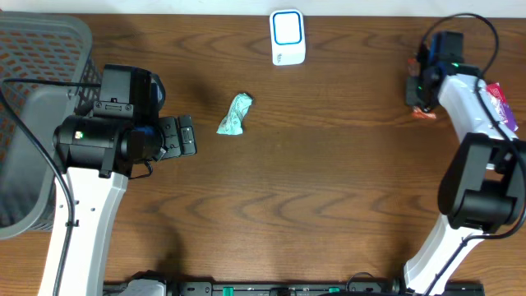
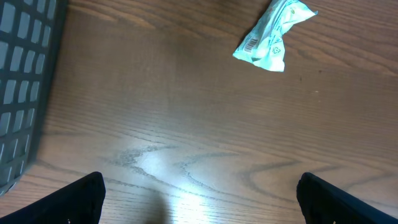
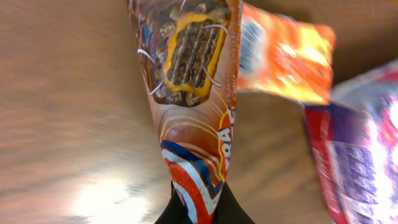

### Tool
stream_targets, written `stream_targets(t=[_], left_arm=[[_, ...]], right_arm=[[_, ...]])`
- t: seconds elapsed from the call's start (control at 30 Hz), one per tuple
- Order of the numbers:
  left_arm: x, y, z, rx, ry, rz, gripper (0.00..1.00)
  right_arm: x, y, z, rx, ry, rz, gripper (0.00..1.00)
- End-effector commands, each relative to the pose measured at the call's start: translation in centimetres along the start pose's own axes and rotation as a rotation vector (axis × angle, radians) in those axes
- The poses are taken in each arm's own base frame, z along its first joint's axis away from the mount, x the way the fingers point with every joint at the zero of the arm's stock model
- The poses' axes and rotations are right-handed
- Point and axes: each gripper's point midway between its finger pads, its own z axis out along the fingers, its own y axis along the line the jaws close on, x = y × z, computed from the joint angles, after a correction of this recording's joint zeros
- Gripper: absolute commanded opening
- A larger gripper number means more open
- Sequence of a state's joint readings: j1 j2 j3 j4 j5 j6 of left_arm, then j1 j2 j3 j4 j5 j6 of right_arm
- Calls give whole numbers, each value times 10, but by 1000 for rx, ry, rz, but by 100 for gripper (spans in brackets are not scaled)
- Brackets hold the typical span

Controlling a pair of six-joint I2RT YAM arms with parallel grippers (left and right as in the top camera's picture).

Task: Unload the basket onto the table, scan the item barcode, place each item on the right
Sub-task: 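Carry the red snack bar right and drop it beside the packs, then move the right gripper back left toward the green wipes pack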

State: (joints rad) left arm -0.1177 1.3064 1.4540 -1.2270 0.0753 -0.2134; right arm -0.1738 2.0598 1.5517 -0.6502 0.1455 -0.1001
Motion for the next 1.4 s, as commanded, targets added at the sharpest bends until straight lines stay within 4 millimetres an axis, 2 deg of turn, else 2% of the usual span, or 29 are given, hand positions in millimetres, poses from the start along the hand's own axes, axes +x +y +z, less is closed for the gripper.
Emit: stream_targets(t=[0.0, 0.27, 0.33, 0.37, 0.43, 0.47, 0.6, 0.7, 0.83, 0.9, 1.07, 1.2, 1.3, 1.37], left_arm=[[-1, 3, 0, -11, -2, -11, 98], [-1, 3, 0, -11, -2, -11, 98], [-1, 3, 0, -11, -2, -11, 98], [-1, 3, 0, -11, -2, -11, 98], [-1, 3, 0, -11, -2, -11, 98], [-1, 3, 0, -11, -2, -11, 98], [-1, 3, 0, -11, -2, -11, 98], [-1, 3, 0, -11, -2, -11, 98], [-1, 3, 0, -11, -2, -11, 98], [-1, 3, 0, -11, -2, -10, 98], [-1, 3, 0, -11, -2, -11, 98], [-1, 3, 0, -11, -2, -11, 98], [-1, 3, 0, -11, -2, -11, 98], [-1, 3, 0, -11, -2, -10, 98]], right_arm=[[15, -33, 6, 27, 29, 4, 1], [39, -81, 16, 63, 69, 71, 1], [47, -90, 19, 70, 81, 95, 4], [51, -95, 20, 73, 88, 105, 12], [57, -100, 21, 76, 100, 120, 56], [60, -103, 22, 77, 108, 125, 72], [63, -105, 21, 77, 119, 131, 97], [58, -105, 14, 84, 106, 145, 99], [35, -108, -12, 98, 23, 206, 99], [15, -104, -39, 101, -56, 197, 99], [-15, -89, -88, 83, -196, 173, 95], [-32, -59, -112, -30, -274, 195, 90], [-40, -17, -121, -214, -293, 198, 89], [-41, 16, -127, -360, -283, 204, 93]])
